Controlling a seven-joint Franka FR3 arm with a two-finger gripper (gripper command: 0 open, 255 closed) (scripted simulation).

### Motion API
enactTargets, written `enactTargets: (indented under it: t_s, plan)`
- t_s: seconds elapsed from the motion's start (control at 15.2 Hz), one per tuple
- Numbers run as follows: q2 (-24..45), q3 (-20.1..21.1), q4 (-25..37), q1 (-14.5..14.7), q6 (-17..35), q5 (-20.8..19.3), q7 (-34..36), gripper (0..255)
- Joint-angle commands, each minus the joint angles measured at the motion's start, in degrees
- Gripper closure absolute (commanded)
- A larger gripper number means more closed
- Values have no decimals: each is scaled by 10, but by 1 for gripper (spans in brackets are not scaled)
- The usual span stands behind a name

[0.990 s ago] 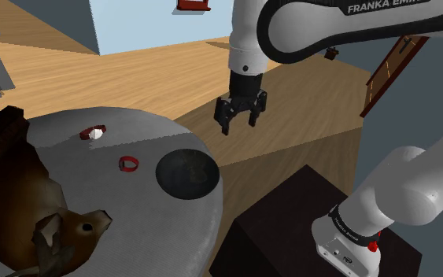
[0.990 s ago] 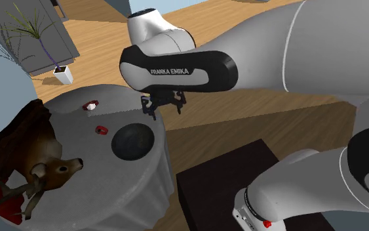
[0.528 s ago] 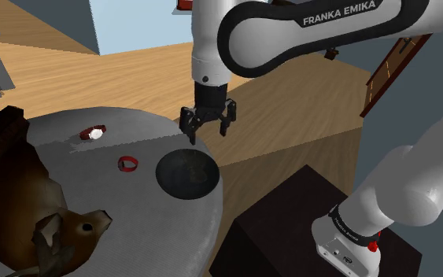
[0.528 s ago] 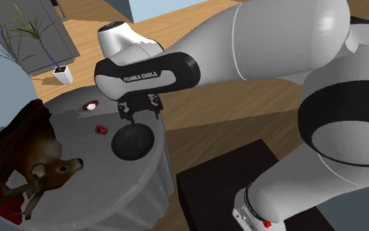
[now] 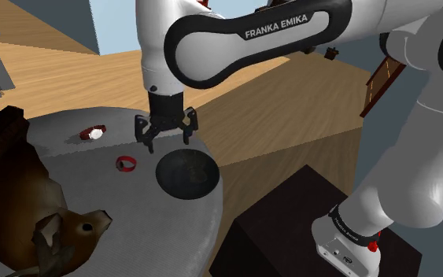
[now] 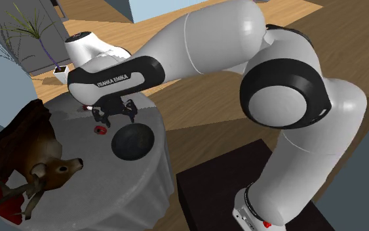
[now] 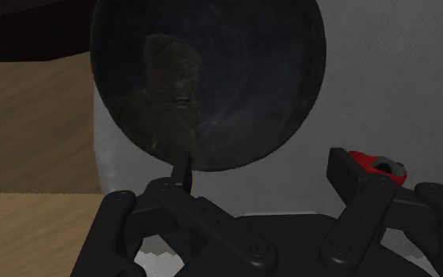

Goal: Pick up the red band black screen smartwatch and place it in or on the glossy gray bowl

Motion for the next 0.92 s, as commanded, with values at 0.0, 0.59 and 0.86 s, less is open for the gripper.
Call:
enactTargets:
  t_s: [0.0,0.59,0.86]
  plan:
    - [49,-2,49,19,-1,-23,25,0]
    - [192,-21,206,91,-13,-78,80,0]
    - [200,-24,187,91,14,-82,83,0]
